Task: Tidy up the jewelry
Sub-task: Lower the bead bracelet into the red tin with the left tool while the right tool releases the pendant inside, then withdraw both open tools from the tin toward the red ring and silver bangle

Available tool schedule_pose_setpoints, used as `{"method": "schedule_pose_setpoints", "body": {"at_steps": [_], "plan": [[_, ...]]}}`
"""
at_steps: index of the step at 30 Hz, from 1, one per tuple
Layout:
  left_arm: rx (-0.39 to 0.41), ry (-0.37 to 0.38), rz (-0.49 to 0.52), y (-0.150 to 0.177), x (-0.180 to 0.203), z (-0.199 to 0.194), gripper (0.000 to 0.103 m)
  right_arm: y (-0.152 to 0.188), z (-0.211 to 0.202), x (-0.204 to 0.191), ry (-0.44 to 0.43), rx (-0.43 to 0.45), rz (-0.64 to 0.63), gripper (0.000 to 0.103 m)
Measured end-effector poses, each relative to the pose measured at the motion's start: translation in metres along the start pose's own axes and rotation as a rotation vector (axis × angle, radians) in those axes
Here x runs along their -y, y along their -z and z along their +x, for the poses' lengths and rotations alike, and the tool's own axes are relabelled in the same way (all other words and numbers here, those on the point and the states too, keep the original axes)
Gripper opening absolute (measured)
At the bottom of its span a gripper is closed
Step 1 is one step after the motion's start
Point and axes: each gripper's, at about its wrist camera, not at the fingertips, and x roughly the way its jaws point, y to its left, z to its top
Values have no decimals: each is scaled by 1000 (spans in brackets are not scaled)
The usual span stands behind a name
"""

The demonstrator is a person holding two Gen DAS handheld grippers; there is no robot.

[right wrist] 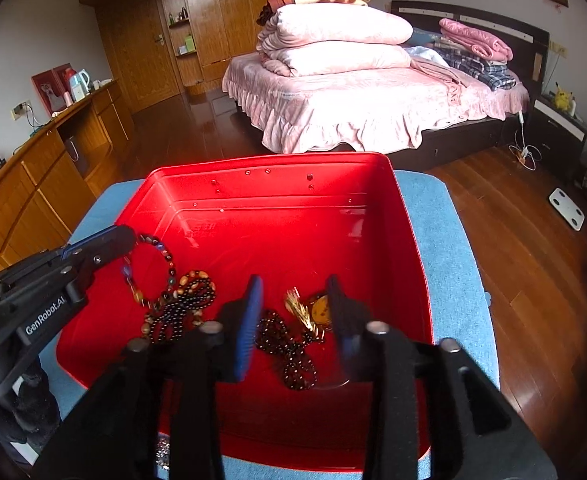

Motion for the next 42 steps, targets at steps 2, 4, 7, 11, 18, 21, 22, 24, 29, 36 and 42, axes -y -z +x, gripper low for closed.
{"method": "schedule_pose_setpoints", "body": {"at_steps": [2, 4, 7, 11, 18, 21, 22, 24, 29, 36, 42], "plan": [[1, -1, -3, 1, -2, -1, 29, 2, 0, 0, -1, 3, 0, 39], [11, -11, 1, 3, -3, -4, 31, 2, -3, 1, -9, 8, 3, 39], [27, -10, 5, 3, -4, -13, 39, 6, -12, 0, -12, 25, 1, 41], [76, -17, 18, 13, -6, -39, 48, 19, -31, -3, -8, 57, -11, 47], [130, -54, 27, 47, -9, -85, 69, 57, -71, -10, -12, 105, -19, 58], [133, -59, 41, 67, -10, -100, 72, 77, -85, -13, -17, 109, -25, 61], [129, -60, 40, 77, -11, -105, 74, 83, -89, -14, -18, 105, -24, 62], [119, -65, 26, 89, -14, -110, 76, 100, -95, -17, -27, 96, -26, 64], [80, -90, 4, 114, -23, -117, 76, 132, -101, -25, -40, 52, -43, 64], [27, -110, 18, 145, -23, -121, 80, 162, -107, -36, -49, 17, -48, 67], [-5, -120, 31, 167, -24, -123, 82, 176, -108, -43, -60, 3, -50, 69]]}}
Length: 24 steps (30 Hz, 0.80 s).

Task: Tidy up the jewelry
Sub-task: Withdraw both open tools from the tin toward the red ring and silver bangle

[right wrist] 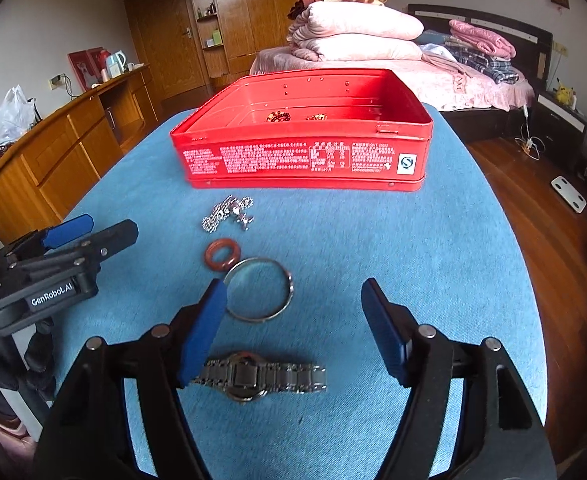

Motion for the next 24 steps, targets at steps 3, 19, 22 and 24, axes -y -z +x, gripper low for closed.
{"method": "schedule_pose_setpoints", "body": {"at_steps": [3, 19, 22, 24], "plan": [[-8, -11, 2, 8, -2, -1, 83, 4, 1, -4, 0, -6, -7, 73], [-15, -28, 1, 20, -10, -4, 84, 6, 14, -19, -2, -39, -43, 75], [-7, -23, 4, 20, -9, -7, 84, 4, 20, -21, 13, -49, -51, 74], [-4, -21, 4, 19, -9, -8, 84, 3, 24, -20, 12, -57, -49, 66]]}}
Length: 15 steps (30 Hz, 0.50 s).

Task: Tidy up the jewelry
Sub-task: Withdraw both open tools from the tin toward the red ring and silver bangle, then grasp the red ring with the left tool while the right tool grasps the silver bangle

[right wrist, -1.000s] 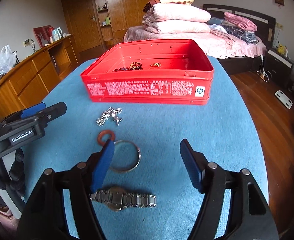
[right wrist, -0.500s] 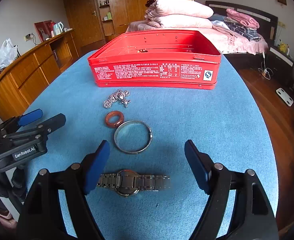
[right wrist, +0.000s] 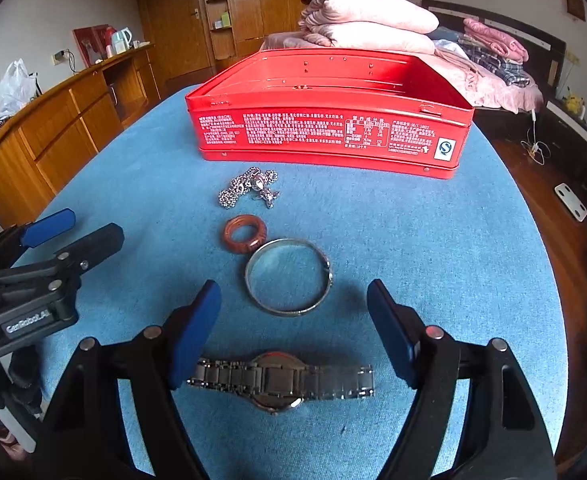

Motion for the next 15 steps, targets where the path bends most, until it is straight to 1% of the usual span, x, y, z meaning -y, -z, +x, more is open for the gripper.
{"method": "schedule_pose_setpoints", "body": {"at_steps": [2, 7, 8, 11, 15], "plan": [[2, 2, 0, 0, 0, -1, 84, 0, 4, 0, 2, -6, -5, 65], [5, 8, -1, 0, 0, -2, 85, -5, 10, -5, 23, -13, -28, 66], [4, 8, -1, 0, 0, -1, 85, -6, 11, -5, 26, -14, -32, 64], [-4, 10, -2, 1, -1, 0, 85, -6, 11, -5, 37, -8, -37, 50], [-13, 15, -5, 1, 1, 2, 85, -5, 9, -1, 30, -5, -31, 48]]}}
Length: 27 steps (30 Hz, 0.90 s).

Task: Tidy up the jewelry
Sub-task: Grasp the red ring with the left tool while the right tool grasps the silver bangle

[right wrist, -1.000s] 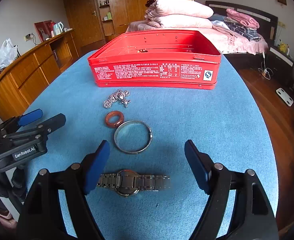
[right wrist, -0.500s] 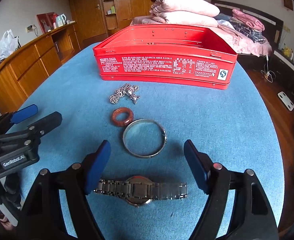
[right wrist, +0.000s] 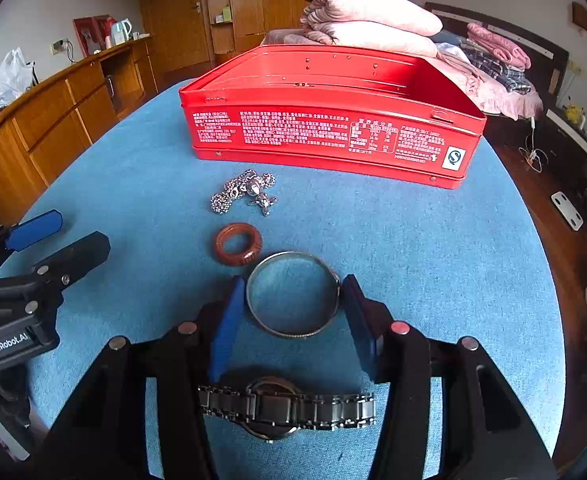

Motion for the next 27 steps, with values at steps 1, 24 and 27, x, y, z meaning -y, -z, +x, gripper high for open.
{"method": "schedule_pose_setpoints", "body": {"at_steps": [1, 24, 27], "plan": [[-4, 3, 0, 0, 1, 1, 85, 0, -2, 2, 3, 3, 6, 48], [-97, 120, 36, -17, 88, 42, 58, 22, -32, 87, 23, 67, 166, 48], [-100, 115, 42, -17, 91, 43, 45, 23, -32, 91, 16, 72, 175, 48]]}}
